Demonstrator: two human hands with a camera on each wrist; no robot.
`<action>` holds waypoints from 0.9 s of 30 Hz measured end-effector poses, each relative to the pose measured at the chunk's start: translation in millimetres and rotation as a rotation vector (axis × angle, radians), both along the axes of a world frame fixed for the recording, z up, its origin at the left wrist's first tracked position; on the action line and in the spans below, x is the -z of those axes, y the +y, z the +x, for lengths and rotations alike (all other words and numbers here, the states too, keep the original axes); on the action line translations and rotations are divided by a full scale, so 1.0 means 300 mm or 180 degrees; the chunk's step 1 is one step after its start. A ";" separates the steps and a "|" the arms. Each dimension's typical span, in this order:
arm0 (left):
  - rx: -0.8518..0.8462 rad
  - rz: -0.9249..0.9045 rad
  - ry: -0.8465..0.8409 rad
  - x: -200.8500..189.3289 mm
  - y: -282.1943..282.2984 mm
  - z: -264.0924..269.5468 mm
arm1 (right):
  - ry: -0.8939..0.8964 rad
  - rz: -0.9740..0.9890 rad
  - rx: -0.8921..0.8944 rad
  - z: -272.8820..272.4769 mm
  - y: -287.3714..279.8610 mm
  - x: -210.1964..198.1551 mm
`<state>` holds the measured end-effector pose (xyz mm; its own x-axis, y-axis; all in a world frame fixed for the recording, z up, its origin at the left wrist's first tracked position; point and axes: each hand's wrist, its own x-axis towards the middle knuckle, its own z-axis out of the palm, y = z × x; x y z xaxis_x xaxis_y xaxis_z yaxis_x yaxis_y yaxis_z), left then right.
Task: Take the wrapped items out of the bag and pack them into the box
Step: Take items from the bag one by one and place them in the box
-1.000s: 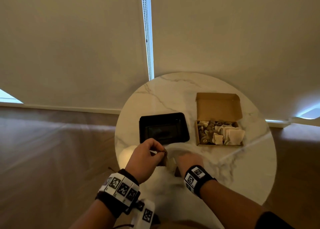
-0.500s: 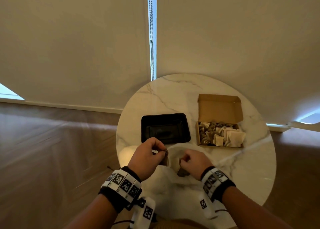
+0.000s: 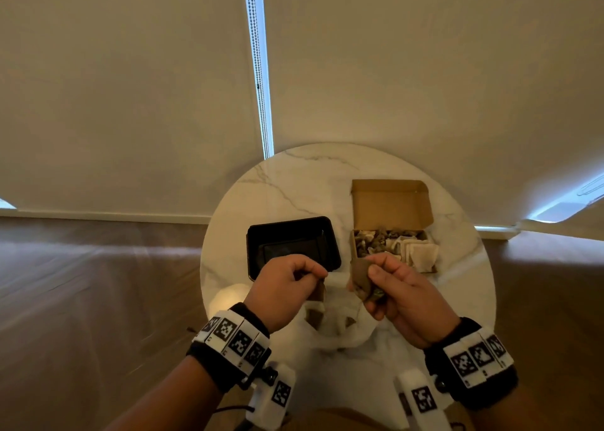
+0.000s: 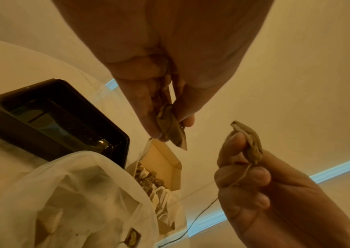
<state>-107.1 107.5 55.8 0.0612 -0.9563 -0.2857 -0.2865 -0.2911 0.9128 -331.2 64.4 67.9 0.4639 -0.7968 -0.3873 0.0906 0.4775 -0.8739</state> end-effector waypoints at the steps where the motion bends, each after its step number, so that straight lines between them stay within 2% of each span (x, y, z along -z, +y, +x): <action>1: 0.0036 -0.0009 -0.0021 -0.007 -0.007 -0.011 | -0.0048 -0.0003 0.0028 0.003 -0.002 -0.006; 4: 0.0163 -0.0134 -0.0038 -0.033 -0.021 -0.040 | 0.0022 -0.0067 0.0053 0.016 -0.007 -0.016; 8: 0.0162 -0.0221 0.0310 -0.086 -0.028 -0.067 | 0.0316 -0.0237 -0.0030 0.027 -0.019 0.000; 11: 0.0315 -0.0350 0.0244 -0.085 -0.036 -0.073 | 0.0423 -0.0344 -0.0104 0.032 -0.024 0.015; 16: 0.0040 -0.0317 0.0194 -0.049 -0.047 -0.060 | 0.0396 -0.0198 -0.0210 0.045 -0.015 0.038; 21: -0.0175 -0.0275 -0.0023 -0.038 -0.060 -0.033 | 0.0647 -0.0229 -0.0654 0.032 0.013 0.090; 24: -0.0146 -0.0244 -0.0022 -0.036 -0.061 -0.026 | 0.0895 -0.0447 -0.0600 0.026 0.018 0.118; 27: -0.0203 -0.0301 -0.0001 -0.048 -0.061 -0.027 | 0.0900 -0.0584 -0.0414 0.022 0.013 0.115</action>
<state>-115.3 89.3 70.4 0.1228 -0.9732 -0.1943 -0.2706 -0.2212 0.9369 -324.7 68.2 33.4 0.4609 -0.8063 -0.3707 -0.2181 0.3019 -0.9280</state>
